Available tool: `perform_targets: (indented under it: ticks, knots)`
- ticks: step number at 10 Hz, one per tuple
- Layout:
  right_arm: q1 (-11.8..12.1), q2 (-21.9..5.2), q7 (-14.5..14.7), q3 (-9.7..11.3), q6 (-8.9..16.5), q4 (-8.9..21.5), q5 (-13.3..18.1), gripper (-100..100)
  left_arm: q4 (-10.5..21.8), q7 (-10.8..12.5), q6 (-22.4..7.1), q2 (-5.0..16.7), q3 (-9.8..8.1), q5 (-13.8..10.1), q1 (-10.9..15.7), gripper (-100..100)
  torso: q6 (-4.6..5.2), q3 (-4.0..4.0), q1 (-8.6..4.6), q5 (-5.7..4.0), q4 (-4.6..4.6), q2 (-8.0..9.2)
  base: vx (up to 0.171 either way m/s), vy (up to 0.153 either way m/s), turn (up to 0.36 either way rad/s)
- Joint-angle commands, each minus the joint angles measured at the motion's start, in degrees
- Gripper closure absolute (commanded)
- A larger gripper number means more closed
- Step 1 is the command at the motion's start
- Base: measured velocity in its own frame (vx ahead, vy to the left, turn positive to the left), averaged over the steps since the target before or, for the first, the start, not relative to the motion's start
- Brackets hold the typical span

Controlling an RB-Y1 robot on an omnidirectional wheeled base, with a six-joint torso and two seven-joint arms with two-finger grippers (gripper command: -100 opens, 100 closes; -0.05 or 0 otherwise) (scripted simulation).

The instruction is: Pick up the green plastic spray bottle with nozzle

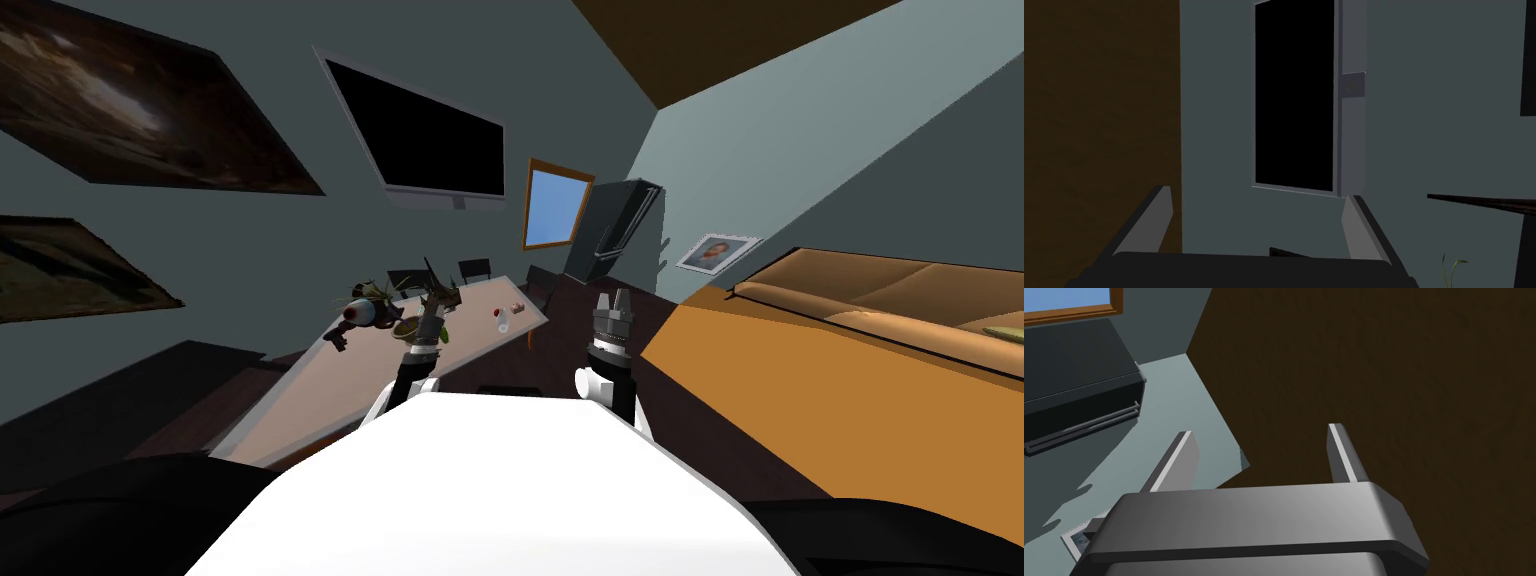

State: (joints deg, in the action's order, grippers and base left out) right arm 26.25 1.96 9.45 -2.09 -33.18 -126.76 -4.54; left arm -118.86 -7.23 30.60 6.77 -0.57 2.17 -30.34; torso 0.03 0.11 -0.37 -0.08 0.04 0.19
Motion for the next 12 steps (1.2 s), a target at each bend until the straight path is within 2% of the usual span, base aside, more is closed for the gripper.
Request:
perform_targets:
  ticks: [1,2,3,5,6,8,9,10,11,12]
  knots:
    - [0.0,0.0,0.0,0.0,0.0,0.0,0.0,0,2.86,-2.24,0.22,1.11,-1.01,1.22,0.18,-100,0.0,0.0,0.0,0.0,0.0,0.0,-0.067,-0.098,-0.112]
    - [0.0,0.0,0.0,0.0,0.0,0.0,0.0,0,4.9,-3.68,0.37,1.65,-1.65,2.04,0.29,-100,-0.02,0.04,0.01,0.0,0.01,0.07,-0.069,-0.098,-0.145]
    - [0.0,0.0,0.0,0.0,0.0,0.0,0.0,0,5.41,-3.68,0.37,1.65,-1.65,2.04,0.29,-100,-0.01,0.05,0.01,0.0,0.02,0.09,-0.038,-0.063,-0.047]
    - [0.0,-0.01,0.0,-0.01,0.0,0.0,0.0,0,9.36,-6.7,0.58,2.55,-3.12,3.68,0.48,-100,-0.02,-0.02,0.19,0.03,-0.01,-0.04,-0.031,-0.061,-0.149]
    - [0.0,0.0,0.0,-0.01,0.0,0.0,0.0,0,10.02,-6.7,0.58,2.55,-3.12,3.68,0.48,-100,-0.02,-0.01,0.14,0.03,0.0,-0.01,-0.036,-0.059,-0.041]
    - [0.01,-0.01,0.0,-0.01,0.0,0.0,0.0,0,13.84,-9.83,0.64,3.25,-4.85,5.27,0.68,-100,-0.02,-0.01,0.18,0.03,0.0,-0.02,-0.032,-0.068,-0.155]
    - [0.0,0.0,0.0,0.0,0.0,0.0,0.0,0,14.99,-9.83,0.64,3.25,-4.85,5.27,0.68,-100,-0.01,-0.02,0.13,0.02,0.0,-0.04,-0.013,-0.057,-0.063]
    - [0.01,-0.01,0.0,-0.01,0.0,0.0,0.0,0,17.32,-11.4,0.61,3.56,-5.8,6.03,0.8,-100,-0.04,-0.04,0.18,0.03,-0.01,-0.08,-0.016,-0.057,-0.11]
    - [0.01,-0.01,0.0,-0.01,0.0,0.0,0.0,0,17.59,-11.4,0.61,3.56,-5.8,6.03,0.8,-100,-0.02,-0.04,0.19,0.03,-0.01,-0.08,-0.015,-0.041,-0.064]
    - [0.01,-0.01,0.0,-0.01,0.0,0.0,0.0,0,20.05,-12.98,0.52,3.85,-6.81,6.74,0.91,-100,-0.04,-0.04,0.25,0.04,-0.01,-0.09,-0.014,-0.044,-0.158]
